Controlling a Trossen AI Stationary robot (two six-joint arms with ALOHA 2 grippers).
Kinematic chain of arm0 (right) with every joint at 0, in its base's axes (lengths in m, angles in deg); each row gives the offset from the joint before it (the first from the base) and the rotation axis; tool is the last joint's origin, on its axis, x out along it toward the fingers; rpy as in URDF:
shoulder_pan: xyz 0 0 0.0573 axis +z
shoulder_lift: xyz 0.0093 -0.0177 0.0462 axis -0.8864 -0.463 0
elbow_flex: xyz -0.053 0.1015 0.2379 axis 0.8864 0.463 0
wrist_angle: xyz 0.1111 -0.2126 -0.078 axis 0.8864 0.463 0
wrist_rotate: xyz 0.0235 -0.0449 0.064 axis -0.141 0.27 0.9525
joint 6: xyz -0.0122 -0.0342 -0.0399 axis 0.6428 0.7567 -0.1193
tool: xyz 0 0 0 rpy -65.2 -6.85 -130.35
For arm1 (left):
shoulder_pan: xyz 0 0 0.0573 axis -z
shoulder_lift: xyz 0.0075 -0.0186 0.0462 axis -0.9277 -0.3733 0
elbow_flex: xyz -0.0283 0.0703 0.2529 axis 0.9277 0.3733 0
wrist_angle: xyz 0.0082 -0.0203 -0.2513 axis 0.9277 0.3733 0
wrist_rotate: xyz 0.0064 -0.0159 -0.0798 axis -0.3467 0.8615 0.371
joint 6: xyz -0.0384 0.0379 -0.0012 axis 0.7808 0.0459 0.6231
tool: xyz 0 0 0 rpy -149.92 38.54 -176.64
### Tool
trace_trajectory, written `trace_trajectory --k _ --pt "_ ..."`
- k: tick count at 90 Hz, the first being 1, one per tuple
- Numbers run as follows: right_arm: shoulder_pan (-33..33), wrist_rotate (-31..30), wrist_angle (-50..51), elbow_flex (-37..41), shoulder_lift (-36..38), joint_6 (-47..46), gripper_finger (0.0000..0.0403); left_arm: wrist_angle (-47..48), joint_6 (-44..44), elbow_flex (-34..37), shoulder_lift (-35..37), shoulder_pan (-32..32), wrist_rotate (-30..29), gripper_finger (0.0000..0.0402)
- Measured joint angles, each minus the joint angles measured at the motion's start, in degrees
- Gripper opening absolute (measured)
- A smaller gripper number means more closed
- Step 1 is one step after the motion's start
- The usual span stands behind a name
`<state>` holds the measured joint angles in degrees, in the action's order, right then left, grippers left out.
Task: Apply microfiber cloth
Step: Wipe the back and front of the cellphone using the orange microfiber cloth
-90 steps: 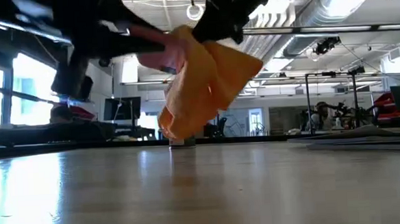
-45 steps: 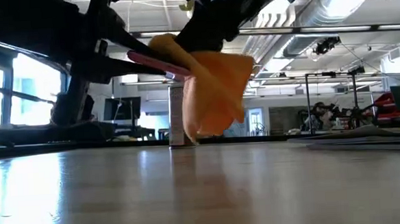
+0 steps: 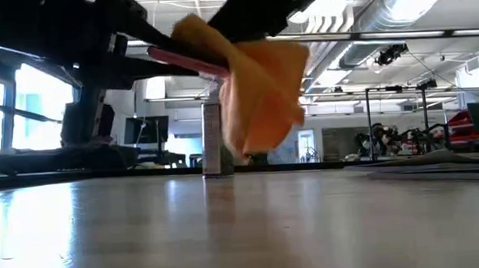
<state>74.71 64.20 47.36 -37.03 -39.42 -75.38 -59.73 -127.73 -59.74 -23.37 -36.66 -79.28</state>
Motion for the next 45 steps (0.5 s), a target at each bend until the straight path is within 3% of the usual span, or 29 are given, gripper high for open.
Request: trace_trajectory --k 24,45 --pt "-1.74 0.1 -4.92 0.0 0.0 6.68 0.0 -0.01 0.06 -1.54 0.09 -1.7 6.8 0.0015" --pt "-0.87 2.74 0.1 -0.13 0.11 3.2 0.0 0.51 0.28 -1.71 -0.01 -2.58 8.11 0.0015"
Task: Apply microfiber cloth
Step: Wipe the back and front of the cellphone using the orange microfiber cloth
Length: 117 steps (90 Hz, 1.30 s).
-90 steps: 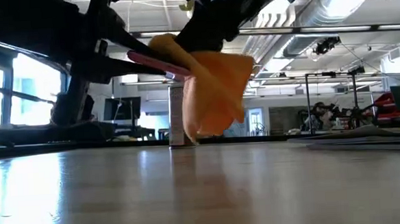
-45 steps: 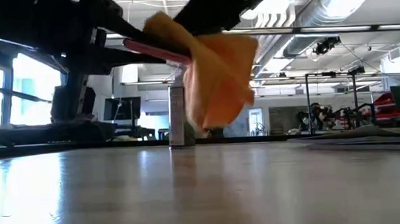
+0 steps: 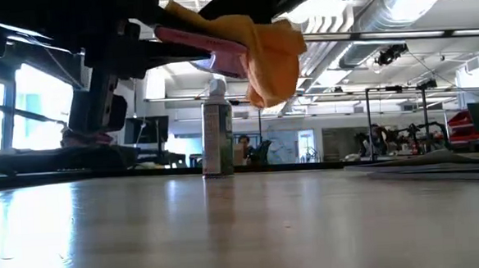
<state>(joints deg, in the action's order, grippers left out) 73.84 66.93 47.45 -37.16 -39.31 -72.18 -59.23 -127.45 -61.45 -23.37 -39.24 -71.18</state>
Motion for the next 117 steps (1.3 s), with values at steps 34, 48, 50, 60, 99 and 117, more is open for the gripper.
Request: trace_trajectory --k 34,48,50,60,99,117 --pt "2.97 1.26 7.35 -0.07 0.31 -12.28 0.0 0.4 1.0 0.0 -0.02 0.48 -6.56 0.0015" --pt "3.21 1.34 6.16 0.08 0.23 -11.91 0.0 0.39 1.02 0.0 0.11 1.09 -6.05 0.0015" --pt "3.21 1.29 5.78 0.09 0.22 -11.33 0.0 0.4 1.02 0.0 0.12 1.09 -5.84 0.0015" --pt "3.02 0.09 2.9 0.24 0.17 -7.56 0.0 0.69 0.23 -0.6 0.22 1.11 -5.2 0.0015" --pt "-1.63 -1.5 -5.01 -0.05 0.04 0.84 0.0 -0.44 -1.25 -1.72 0.46 0.98 -3.54 0.0015" --pt "-3.86 -4.62 -4.1 -0.12 0.07 2.51 0.0 -0.45 -1.01 -1.75 0.46 1.38 -4.04 0.0015"
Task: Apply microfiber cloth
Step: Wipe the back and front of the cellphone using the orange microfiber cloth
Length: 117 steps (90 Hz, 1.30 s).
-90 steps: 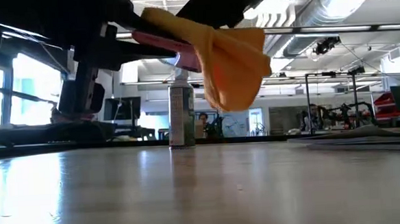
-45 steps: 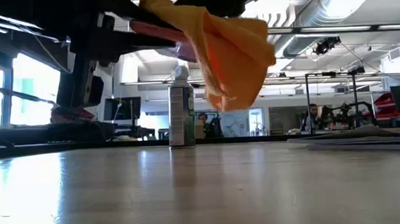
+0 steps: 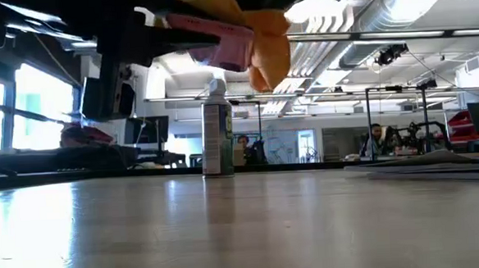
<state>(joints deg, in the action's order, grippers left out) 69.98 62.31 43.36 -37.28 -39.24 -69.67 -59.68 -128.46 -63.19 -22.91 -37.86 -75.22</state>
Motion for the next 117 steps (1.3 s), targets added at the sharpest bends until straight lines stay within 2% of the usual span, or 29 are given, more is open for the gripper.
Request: trace_trajectory --k 24,48,67,88,117 --pt "-2.29 -4.1 2.14 0.02 1.46 4.98 0.0 -0.68 0.78 -0.04 0.0 0.85 -1.44 0.0015" --pt "-3.83 -11.82 12.9 0.32 8.31 7.66 0.0 -1.78 -0.52 -0.29 0.24 1.09 -2.24 0.0015" --pt "-3.16 -13.02 16.53 0.42 14.33 6.41 0.0 -1.56 -0.23 -0.18 0.17 1.1 -2.48 0.0015" --pt "-0.25 -9.56 16.35 0.36 14.61 2.87 0.0 -1.67 0.12 -0.12 0.07 1.09 -2.04 0.0015" --pt "1.1 0.85 9.57 0.2 6.05 -4.9 0.0 -2.68 0.97 0.05 -0.1 1.45 -1.93 0.0015"
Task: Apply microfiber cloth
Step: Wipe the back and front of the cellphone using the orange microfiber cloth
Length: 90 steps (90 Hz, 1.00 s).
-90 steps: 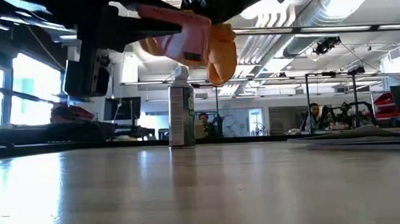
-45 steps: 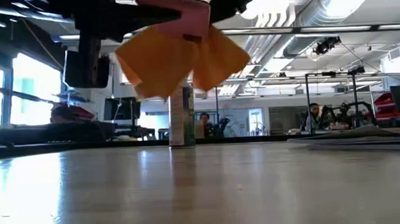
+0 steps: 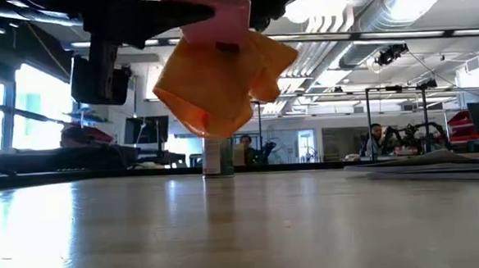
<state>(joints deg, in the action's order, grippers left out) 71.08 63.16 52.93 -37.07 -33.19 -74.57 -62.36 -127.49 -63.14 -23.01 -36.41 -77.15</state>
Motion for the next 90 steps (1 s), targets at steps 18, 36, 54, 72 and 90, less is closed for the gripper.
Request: trace_trajectory --k 18,36,54,72,90 --pt "2.06 3.37 -0.03 -0.07 -0.98 -3.54 0.0 -0.45 0.26 0.12 -0.12 0.08 -4.81 0.0015" --pt "5.17 2.41 -0.98 -0.24 -0.82 -7.22 0.0 -10.04 1.29 1.27 -0.14 -0.31 -9.29 0.0015" --pt "8.54 -8.35 -5.52 -0.09 -0.96 -10.05 0.0 -14.87 0.62 1.54 -0.16 -0.1 -12.5 0.0015" --pt "9.2 -15.14 -6.1 -0.13 -1.03 -12.91 0.0 -16.03 -0.66 1.45 0.29 0.85 -13.71 0.0015" --pt "6.27 -14.66 -8.61 -0.08 -1.03 -13.88 0.0 -16.14 -3.13 0.54 0.44 1.79 -12.77 0.0015"
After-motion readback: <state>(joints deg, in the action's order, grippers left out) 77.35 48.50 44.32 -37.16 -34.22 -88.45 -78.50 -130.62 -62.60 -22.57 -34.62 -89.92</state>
